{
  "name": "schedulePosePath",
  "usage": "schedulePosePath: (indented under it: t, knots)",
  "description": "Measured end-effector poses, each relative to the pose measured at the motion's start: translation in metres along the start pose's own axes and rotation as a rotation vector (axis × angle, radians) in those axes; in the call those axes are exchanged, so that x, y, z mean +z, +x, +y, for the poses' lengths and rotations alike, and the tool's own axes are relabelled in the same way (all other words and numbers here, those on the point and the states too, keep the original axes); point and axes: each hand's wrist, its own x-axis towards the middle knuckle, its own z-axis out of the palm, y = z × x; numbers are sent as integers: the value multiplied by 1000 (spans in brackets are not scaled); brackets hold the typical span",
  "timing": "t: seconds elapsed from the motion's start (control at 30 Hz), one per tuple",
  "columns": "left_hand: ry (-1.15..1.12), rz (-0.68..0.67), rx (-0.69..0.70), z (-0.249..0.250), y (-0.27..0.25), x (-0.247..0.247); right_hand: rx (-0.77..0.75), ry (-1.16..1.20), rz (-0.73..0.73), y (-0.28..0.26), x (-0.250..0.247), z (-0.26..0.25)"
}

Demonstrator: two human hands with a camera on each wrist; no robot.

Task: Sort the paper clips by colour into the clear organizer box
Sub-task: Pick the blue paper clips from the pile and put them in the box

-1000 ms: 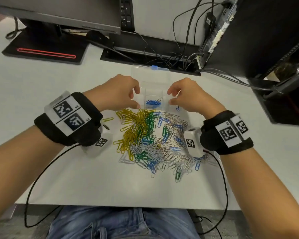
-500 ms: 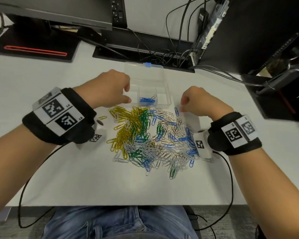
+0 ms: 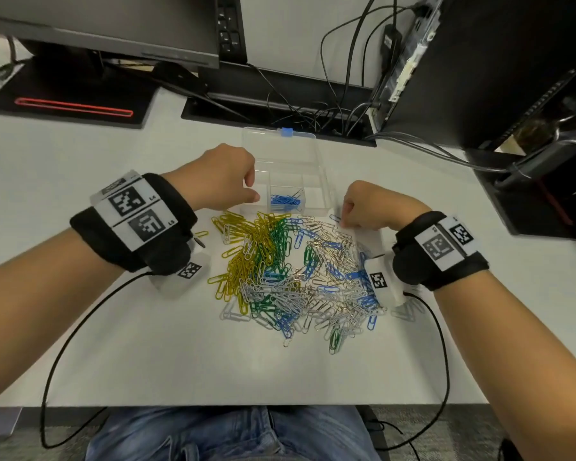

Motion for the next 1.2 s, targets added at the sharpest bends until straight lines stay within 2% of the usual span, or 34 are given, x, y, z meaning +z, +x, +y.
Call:
schedulePosePath:
  t: [0.17,0.27,0.33,0.53,0.73,1.03,1.2]
  knots:
    - [-158,-111,-73,-12,15,0,-218,110,263,-7,-25,-11]
    - [-221,-134,-74,-15,23,1,-353,126,274,-6,-27,-36]
    - [-261,-127,-80,-15,26,2,-391,133,257,0,-21,-44]
    - [-295,-124,-65,-16,27,5,-406,29,374,15,-14,-41]
    - [-305,-130,-76,-16,29,5,-464,-127,297,22,-13,-49]
    - [-323,-129,-94,-19,30,5,-436,-289,411,17,-5,-61]
    - [-331,-132,-96,-19,31,5,-384,-329,407,19,1,-66]
